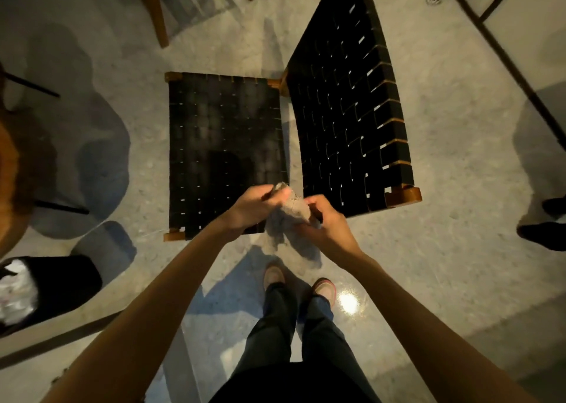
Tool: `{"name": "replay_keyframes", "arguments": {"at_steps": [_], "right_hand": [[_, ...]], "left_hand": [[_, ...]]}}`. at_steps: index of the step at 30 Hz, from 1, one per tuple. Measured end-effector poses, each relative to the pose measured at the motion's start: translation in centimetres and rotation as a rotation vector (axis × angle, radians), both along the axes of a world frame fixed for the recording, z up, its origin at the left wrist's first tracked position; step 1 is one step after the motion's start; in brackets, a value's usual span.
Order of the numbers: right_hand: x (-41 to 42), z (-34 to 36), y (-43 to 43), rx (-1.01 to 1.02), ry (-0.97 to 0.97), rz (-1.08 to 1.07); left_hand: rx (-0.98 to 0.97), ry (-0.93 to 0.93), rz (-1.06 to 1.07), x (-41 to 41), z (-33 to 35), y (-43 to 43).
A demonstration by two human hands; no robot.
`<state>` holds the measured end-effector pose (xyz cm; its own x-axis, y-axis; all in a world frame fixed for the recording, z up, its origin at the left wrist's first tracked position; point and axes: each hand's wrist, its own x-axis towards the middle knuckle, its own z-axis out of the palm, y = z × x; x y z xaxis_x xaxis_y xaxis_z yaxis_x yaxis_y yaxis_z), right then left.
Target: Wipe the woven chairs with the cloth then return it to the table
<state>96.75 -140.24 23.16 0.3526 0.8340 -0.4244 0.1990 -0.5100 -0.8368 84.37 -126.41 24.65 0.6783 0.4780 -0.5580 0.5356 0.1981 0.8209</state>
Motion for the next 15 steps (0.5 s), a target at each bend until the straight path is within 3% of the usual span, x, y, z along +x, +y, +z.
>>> {"name": "replay_keyframes", "arguments": {"at_steps": [4,7,11,15], "right_hand": [[1.4,0.4,0.4,0.079,-0.126,-0.011],[2.7,0.6,0.4,0.049,-0.177,-0.077],[3.8,0.4,-0.4,0.053,-0.351,-0.109],[4.8,0.2,-1.4,0.077,-0.299,-0.056]], "left_hand": [[0.128,-0.064,0.108,1.3,0.3,0.2],[0.118,-0.034,0.170,2.8,0.3,-0.3],[-0.233,0.067,0.207,4.7,0.4,-1.0],[-0.291,0.030,0.302,6.8,-0.1,-1.5]]}}
